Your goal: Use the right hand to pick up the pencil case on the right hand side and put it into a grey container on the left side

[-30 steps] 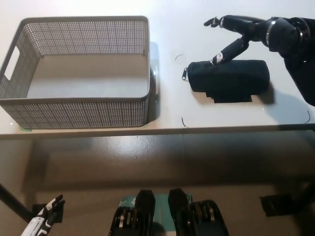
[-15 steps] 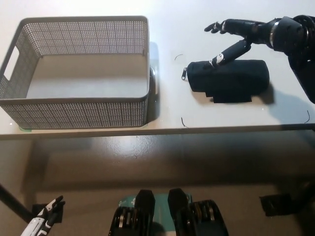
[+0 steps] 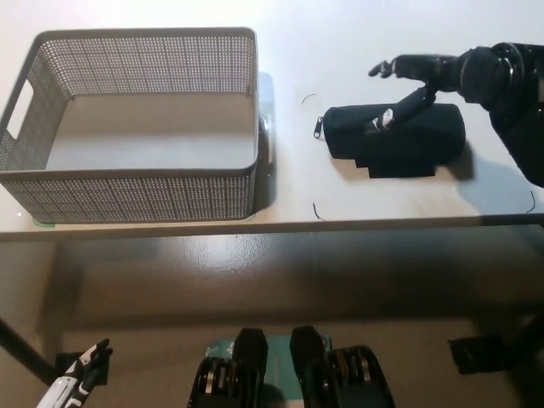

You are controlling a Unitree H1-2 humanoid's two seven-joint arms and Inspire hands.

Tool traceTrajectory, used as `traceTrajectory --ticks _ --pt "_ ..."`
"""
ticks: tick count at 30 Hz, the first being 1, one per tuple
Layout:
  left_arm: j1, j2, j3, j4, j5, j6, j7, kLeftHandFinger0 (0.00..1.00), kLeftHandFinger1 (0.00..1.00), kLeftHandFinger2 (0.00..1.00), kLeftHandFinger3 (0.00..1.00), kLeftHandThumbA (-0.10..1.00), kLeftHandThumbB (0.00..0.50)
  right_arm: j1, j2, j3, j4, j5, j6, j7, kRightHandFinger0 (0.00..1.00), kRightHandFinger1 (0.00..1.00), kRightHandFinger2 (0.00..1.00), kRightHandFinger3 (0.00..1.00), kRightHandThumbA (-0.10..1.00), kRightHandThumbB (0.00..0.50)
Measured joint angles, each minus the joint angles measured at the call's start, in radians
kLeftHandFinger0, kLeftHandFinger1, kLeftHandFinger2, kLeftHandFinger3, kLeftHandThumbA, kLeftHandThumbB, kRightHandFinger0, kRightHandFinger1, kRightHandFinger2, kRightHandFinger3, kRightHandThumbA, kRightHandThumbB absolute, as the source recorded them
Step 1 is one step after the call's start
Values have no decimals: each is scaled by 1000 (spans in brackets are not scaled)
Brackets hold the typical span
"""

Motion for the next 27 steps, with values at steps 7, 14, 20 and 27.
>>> traceTrajectory --ticks 7,14,20,27 --pt "0 0 -9 0 0 0 -4 1000 1000 1000 1000 1000 403 -31 53 31 243 -24 -33 -95 1000 1000 1000 1000 799 500" --pt "-1 0 -17 -2 0 0 -13 1000 1000 1000 1000 1000 399 -60 113 45 429 -29 -93 -203 1000 1000 1000 1000 809 500" --pt "-3 -1 -23 -6 1 0 -18 1000 1000 1000 1000 1000 420 -67 147 45 521 -29 -122 -288 1000 1000 1000 1000 760 500" --pt "-18 -2 -30 -17 1 0 -26 1000 1000 1000 1000 1000 429 -66 177 43 577 -26 -141 -362 1000 1000 1000 1000 714 500"
